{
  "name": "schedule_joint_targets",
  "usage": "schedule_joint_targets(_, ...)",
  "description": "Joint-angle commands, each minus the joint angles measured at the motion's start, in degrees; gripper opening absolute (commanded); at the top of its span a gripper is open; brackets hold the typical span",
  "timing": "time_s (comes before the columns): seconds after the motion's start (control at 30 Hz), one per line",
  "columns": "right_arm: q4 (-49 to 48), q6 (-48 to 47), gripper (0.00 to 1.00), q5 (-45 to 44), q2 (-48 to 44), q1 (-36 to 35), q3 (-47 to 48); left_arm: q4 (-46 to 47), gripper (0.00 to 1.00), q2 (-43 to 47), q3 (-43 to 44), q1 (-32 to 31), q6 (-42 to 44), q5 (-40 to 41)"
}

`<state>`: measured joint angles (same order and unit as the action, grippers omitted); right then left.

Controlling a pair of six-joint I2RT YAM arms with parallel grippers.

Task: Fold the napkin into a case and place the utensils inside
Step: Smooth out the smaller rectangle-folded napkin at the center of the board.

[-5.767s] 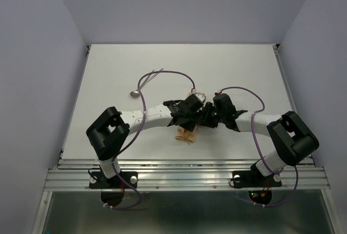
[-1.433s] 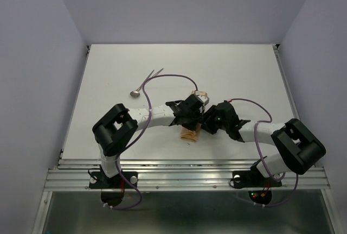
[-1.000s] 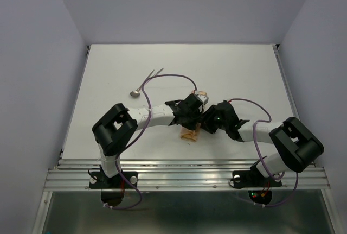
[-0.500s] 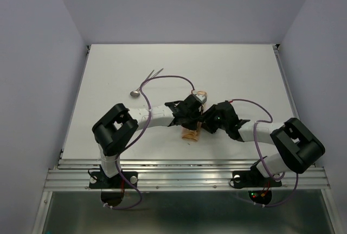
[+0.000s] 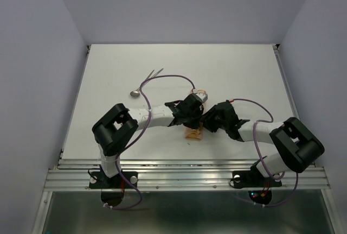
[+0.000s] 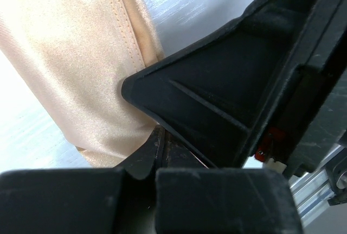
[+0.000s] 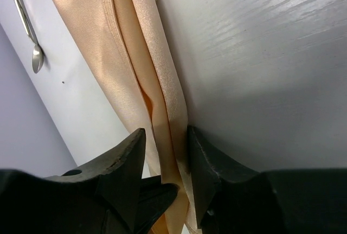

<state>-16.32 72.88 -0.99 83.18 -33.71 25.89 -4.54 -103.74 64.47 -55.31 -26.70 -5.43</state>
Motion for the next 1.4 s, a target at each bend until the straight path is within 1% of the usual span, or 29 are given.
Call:
schedule_joint_targets(0.0,5.2,-2.0,0.42,0.5,3.1,-0.4,-0.8,3.1,0.00,2.6,-0.3,-0.5,-1.1,-0.5)
schedule_joint_targets(0.37,5.1,-1.6,0.29,0.5,3.4,-0.4,-0.9,4.0,0.00,2.5,0.0,-0.5,-2.6,-0.1)
schedule_joint_targets(0.43,5.1,-1.7,0.21,0.5,3.5,-0.4,-0.9,4.1,0.00,2.5,0.0,-0.6,-2.7,-0.1)
schedule_joint_targets(0.47,5.1,-1.9,0.15,0.5,3.4,-0.4,-0.8,4.1,0.00,2.4,0.0,-0.5,-2.7,-0.1)
schedule_joint_targets(0.57,5.1,-2.2,0.09,0.5,3.5,-0.4,-0.5,3.7,0.00,2.4,0.1,-0.6,-2.5,-0.1)
schedule_joint_targets(0.6,5.1,-2.4,0.06,0.6,3.6,-0.4,-0.3,3.0,0.03,2.3,0.7,-0.6,-2.1,0.0)
schedule_joint_targets(0.63,5.1,-2.4,0.04,0.6,3.7,-0.4,-0.1,2.6,0.03,2.3,0.7,-0.6,-2.1,0.0)
schedule_joint_targets(0.67,5.1,-2.5,0.03,0.6,3.8,-0.4,-0.1,2.1,0.07,2.3,1.0,-0.6,-1.7,0.1)
schedule_joint_targets(0.7,5.1,-2.6,0.01,0.5,3.9,-0.4,0.2,1.3,0.17,2.7,1.1,-0.6,-1.3,0.2)
schedule_joint_targets(0.77,5.1,-2.7,0.01,0.5,3.9,-0.4,0.2,0.2,0.25,3.0,1.4,-0.7,-0.5,0.2)
schedule_joint_targets(0.8,5.1,-2.7,0.01,0.5,3.8,-0.4,0.3,-0.7,0.35,3.5,1.5,-0.7,-0.1,0.2)
schedule_joint_targets(0.83,5.2,-2.7,0.01,0.6,3.8,-0.4,0.3,-1.2,0.42,3.9,1.5,-0.8,0.1,0.2)
schedule_joint_targets(0.87,5.2,-2.7,0.01,0.6,3.8,-0.4,0.4,-1.9,0.54,4.6,1.5,-0.9,0.6,0.2)
schedule_joint_targets(0.93,5.3,-2.7,0.01,0.5,3.7,-0.4,0.5,-2.7,0.64,5.2,1.1,-1.2,0.9,-0.1)
schedule_joint_targets(0.97,5.4,-2.6,0.01,0.4,3.8,-0.4,0.7,-2.9,0.72,6.0,0.7,-1.5,0.9,-0.3)
schedule_joint_targets(1.07,5.5,-2.7,0.01,0.4,3.7,-0.4,0.8,-3.6,0.74,7.8,-0.8,-2.0,1.3,-0.9)
schedule_joint_targets(1.1,5.5,-2.7,0.01,0.4,3.8,-0.4,0.9,-3.6,0.74,8.6,-1.4,-2.1,1.1,-1.0)
schedule_joint_targets(1.13,5.5,-2.7,0.01,0.4,3.8,-0.4,0.9,-3.5,0.71,9.3,-2.1,-2.1,0.6,-1.2)
schedule_joint_targets(1.23,5.4,-2.7,0.01,0.4,3.9,-0.4,0.9,-2.3,0.44,12.6,-5.0,-2.1,0.2,-0.6)
schedule_joint_targets(1.27,5.4,-2.8,0.01,0.4,4.1,-0.4,0.9,-1.4,0.25,14.3,-6.7,-2.1,-0.1,-0.3)
schedule_joint_targets(1.37,5.5,-3.0,0.01,0.5,4.1,-0.4,0.8,1.1,0.00,16.8,-10.0,-1.5,-1.6,0.5)
